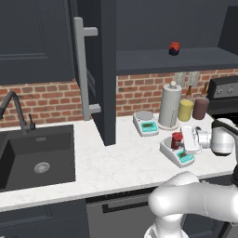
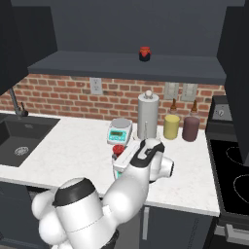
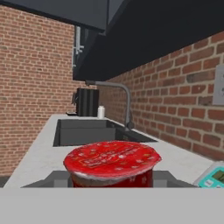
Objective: Pick the yogurt and place it on the digital scale for weighing, and close the cabinet.
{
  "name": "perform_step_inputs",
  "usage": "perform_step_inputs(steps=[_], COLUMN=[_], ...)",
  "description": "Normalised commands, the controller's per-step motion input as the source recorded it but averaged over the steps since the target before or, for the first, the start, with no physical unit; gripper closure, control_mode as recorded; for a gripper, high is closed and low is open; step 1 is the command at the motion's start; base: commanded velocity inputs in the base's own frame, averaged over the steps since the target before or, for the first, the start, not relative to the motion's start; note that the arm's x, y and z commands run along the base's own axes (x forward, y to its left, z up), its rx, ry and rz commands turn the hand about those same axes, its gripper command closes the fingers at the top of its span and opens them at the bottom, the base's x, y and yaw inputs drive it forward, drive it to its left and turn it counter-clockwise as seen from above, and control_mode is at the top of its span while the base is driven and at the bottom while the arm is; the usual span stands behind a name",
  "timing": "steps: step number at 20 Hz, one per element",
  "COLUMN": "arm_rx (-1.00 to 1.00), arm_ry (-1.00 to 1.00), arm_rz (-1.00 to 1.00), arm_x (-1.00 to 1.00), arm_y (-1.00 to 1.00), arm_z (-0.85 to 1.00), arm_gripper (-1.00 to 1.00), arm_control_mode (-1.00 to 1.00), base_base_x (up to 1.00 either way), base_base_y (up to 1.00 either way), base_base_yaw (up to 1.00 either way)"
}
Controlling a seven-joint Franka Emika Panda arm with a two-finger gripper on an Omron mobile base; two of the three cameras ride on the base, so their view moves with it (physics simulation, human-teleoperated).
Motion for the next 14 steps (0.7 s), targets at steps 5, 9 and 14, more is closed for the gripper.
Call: perform_step_inputs(steps=[5, 9, 14], arm_rx=[0.00, 0.00, 0.00], arm_ry=[-0.01, 0.00, -0.01], arm_rz=[0.00, 0.00, 0.00], arm_x=[0.16, 0.19, 0.02], arm_y=[-0.19, -0.24, -0.03], arm_z=[-0.03, 0.00, 0.00], arm_gripper=[1.00, 1.00, 1.00], arm_control_mode=[-1.00, -1.00, -1.00], base_base_x=[0.00, 0.00, 0.00], base_base_y=[0.00, 0.00, 0.00], base_base_yaw=[0.00, 0.00, 0.00])
